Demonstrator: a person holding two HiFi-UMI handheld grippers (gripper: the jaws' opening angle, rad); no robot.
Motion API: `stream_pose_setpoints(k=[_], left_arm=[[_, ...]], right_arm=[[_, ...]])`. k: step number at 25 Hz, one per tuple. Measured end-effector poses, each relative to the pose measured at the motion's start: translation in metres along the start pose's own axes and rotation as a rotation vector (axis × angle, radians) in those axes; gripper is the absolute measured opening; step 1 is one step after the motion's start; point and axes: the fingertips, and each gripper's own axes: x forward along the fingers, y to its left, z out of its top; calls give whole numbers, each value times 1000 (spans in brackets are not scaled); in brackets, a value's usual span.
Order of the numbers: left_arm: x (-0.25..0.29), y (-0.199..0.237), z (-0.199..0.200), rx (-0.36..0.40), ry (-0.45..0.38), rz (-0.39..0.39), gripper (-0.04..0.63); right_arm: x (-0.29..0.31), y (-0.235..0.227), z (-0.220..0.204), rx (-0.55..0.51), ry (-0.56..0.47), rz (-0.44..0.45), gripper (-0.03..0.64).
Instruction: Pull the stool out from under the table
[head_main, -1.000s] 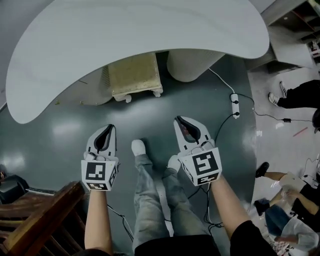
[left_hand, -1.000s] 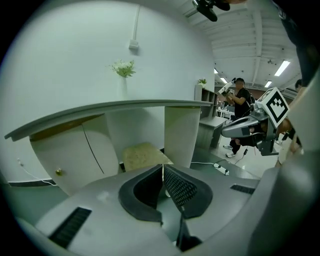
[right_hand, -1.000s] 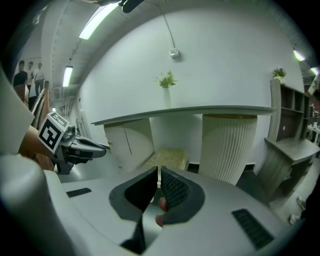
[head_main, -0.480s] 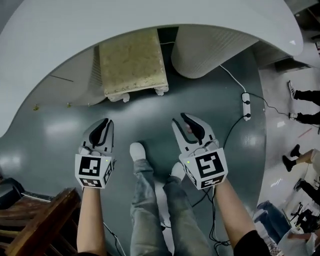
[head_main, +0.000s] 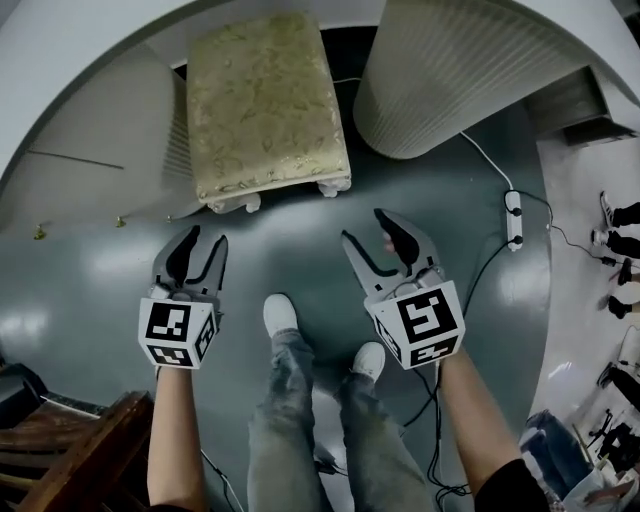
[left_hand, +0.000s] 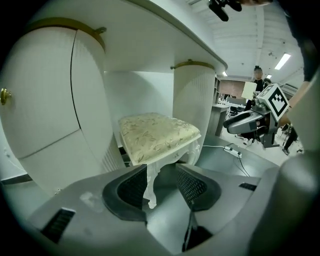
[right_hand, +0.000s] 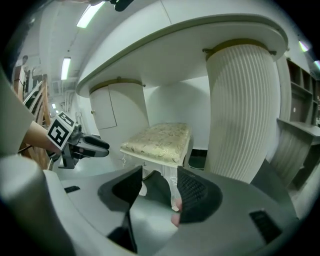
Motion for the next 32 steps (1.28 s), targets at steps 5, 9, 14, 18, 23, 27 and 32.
stream_pose_setpoints(k=[5,9,14,18,23,27,32], left_arm=[[29,17,-23,21,12,7,195],[51,29,-40,32,15,10,230],[74,43,-52,62,14,-4,261],[89,42,-55,104,21,-53,270],[102,43,-56,129,27,-87,270],[110,43,-58,184,47,-108,270],[116,46,-62,237,75,-116,268]], right_arm=[[33,-8,-20,-22,3,21,291],[60,-16,-37,-36,5,34,305],[91,-31,-48,-59,5,32,319],[109,-40,-53,-101,10,25,324],[126,-48,-56,-109,13,44,327],[139,-48,-60,-156,36,102,327],[145,-45,-62,-161,50,161,325]])
